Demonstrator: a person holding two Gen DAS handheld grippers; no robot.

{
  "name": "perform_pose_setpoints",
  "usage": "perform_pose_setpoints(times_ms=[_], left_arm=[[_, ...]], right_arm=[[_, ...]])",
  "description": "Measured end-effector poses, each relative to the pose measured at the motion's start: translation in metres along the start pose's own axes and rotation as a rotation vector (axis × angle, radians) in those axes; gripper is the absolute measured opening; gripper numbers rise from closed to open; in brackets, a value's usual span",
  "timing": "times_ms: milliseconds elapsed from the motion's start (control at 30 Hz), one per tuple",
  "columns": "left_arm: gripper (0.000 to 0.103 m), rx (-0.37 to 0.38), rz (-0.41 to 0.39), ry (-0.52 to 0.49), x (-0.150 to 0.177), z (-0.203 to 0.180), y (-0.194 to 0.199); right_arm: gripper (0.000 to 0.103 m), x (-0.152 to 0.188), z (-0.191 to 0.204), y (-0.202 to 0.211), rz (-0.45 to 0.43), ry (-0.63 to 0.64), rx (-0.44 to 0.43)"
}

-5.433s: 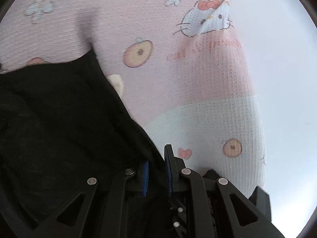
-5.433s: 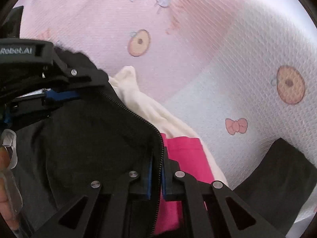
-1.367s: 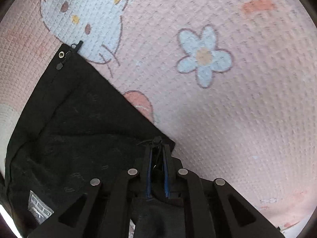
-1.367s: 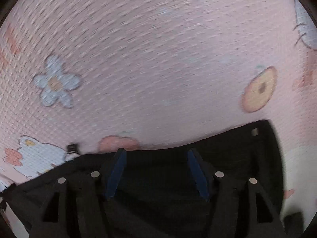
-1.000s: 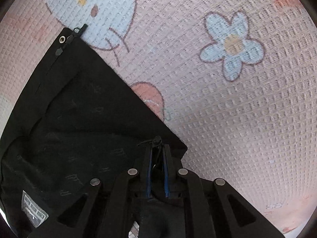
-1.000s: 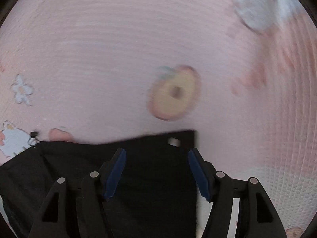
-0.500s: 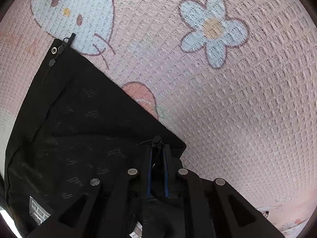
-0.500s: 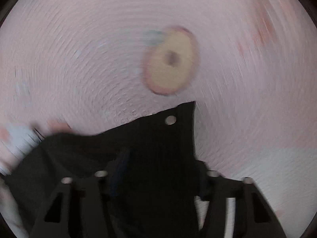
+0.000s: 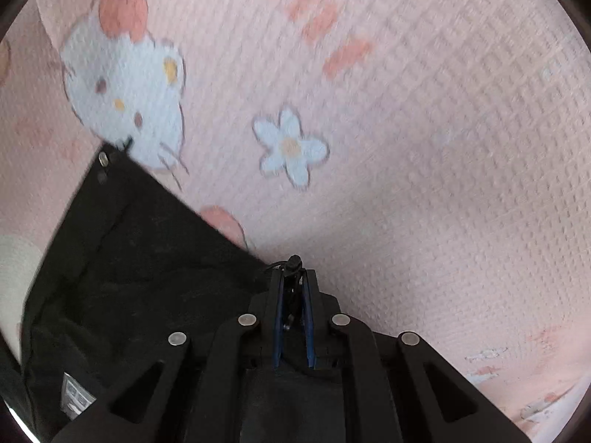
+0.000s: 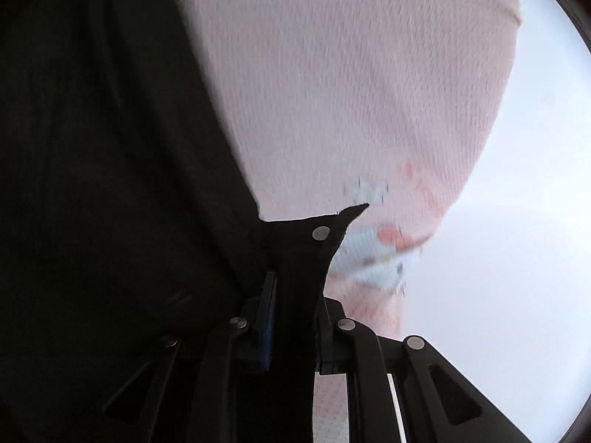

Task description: Fold clothes

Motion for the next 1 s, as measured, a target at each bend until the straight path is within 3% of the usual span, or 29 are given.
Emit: perform_pose_setpoints(times_ms=[200,400,600,667,733,833,1000], left_arm=[[0.008,-0.002,-0.006,-0.034,-0.008,-0.003,-0.046],[0.008,0.150,0.021,0.004,0.005,-0.008,-0.082],[0.014,0.288,0.169,0.026,0.016,-0.001,-0.087],[0.031,0.302,0.184,0.019,0.020,-0.001,-0.075],[0.072,0.327,0.163,-0.007,0.023,-0.007,-0.057],[0.077,0.354,0.148,-0.026,0.030,-0.017,-0.034],[0.077,0.312,0.181,-0.080,0.051,-0.025,-0.017]], right_arm=[[0.012,0.022,0.014,-0.048,0.139,-0.038,-0.032],[0.012,0.027,0.033,-0.084,0.230,-0.028,-0.006],[0.013,0.029,0.047,-0.100,0.314,-0.084,-0.133],[0.016,0.029,0.046,-0.100,0.339,-0.116,-0.219],[0.025,0.028,0.044,-0.100,0.365,-0.150,-0.307],[0.045,0.025,0.036,-0.090,0.414,-0.292,-0.594],[0.066,0.021,-0.013,-0.069,0.395,-0.454,-0.756]])
Point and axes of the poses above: each gripper's, at about its wrist camera, not at the fingertips, and y roughly against the way its jaws point, z to its left, x to its underside, the point moved 9 cm from there along -y, roughly the way its jaws point, and after that the axes turned 6 degrees about z, right-handed, at the moved point
